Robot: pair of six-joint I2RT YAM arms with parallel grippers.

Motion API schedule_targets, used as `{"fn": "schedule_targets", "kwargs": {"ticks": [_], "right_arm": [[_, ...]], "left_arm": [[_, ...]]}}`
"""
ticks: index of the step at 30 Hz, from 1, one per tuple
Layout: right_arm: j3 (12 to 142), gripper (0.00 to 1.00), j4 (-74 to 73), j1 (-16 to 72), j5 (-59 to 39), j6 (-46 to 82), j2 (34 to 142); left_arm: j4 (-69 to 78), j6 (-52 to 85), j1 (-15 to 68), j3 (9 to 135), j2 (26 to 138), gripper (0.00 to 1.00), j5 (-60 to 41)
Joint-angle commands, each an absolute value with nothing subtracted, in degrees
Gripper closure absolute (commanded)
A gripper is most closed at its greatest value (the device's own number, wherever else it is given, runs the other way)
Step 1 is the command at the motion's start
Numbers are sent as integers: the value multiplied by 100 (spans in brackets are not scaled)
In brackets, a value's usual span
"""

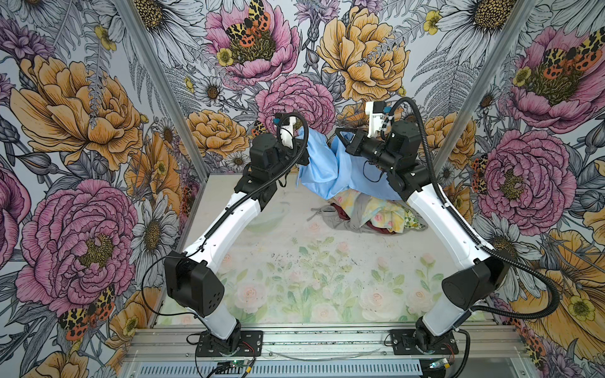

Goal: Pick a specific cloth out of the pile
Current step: 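Hold the shirt with both grippers and lift it clear of the pile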

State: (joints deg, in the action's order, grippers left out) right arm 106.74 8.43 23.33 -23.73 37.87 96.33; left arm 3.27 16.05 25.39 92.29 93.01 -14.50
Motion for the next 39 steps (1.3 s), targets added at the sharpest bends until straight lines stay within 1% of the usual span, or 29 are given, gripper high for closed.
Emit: {"fn": "schedule_targets", "kwargs": {"ticks": [1, 8, 11, 12, 14, 15, 16, 18, 20, 21, 25, 27, 33, 39], "right_arm": [[10521, 100, 896, 2294, -2135, 3626, 9387], [9806, 100, 885, 2321, -2105, 3850, 9293], [9405, 100, 887, 2336, -2012, 3850, 9158], [9266, 100, 883, 2330, -1949, 3850, 9117], [9040, 100, 879, 2315, -1882, 3859, 9023], [8957, 100, 871, 2305, -1908, 3868, 8978], [8874, 100, 837, 2298, -1954, 3882, 8948], [8742, 100, 770, 2278, -2001, 3951, 8862], [8658, 100, 715, 2227, -2137, 4059, 8816], [8606, 100, 644, 2201, -2207, 4144, 8784], [8368, 100, 251, 2097, -2466, 4554, 8737], [8274, 100, 117, 2075, -2489, 4687, 8702], [8223, 100, -150, 2039, -2644, 4945, 8717], [8174, 100, -291, 2039, -2719, 5151, 8684]], "left_arm": [[1024, 1686, 2604, 8643, 9407, 100, -1806], [1793, 1859, 2916, 8105, 9848, 100, -2288], [2138, 1961, 3077, 7997, 10083, 95, -2259], [2314, 2022, 3124, 7978, 10162, 89, -2254], [2582, 2145, 3208, 7975, 10334, 84, -2307], [2696, 2181, 3240, 7988, 10374, 78, -2311], [2765, 2217, 3269, 8020, 10649, 73, -2342], [2952, 2278, 3294, 8050, 10807, 67, -2435], [3130, 2342, 3305, 8049, 10925, 54, -2490], [3235, 2355, 3305, 8050, 10979, 46, -2548], [3554, 2429, 3314, 8034, 11105, 33, -2630], [3694, 2452, 3339, 8029, 11126, 30, -2664], [4128, 2514, 3436, 8049, 11295, 24, -2988], [4790, 2880, 3485, 8118, 11584, 21, -3151]]}}
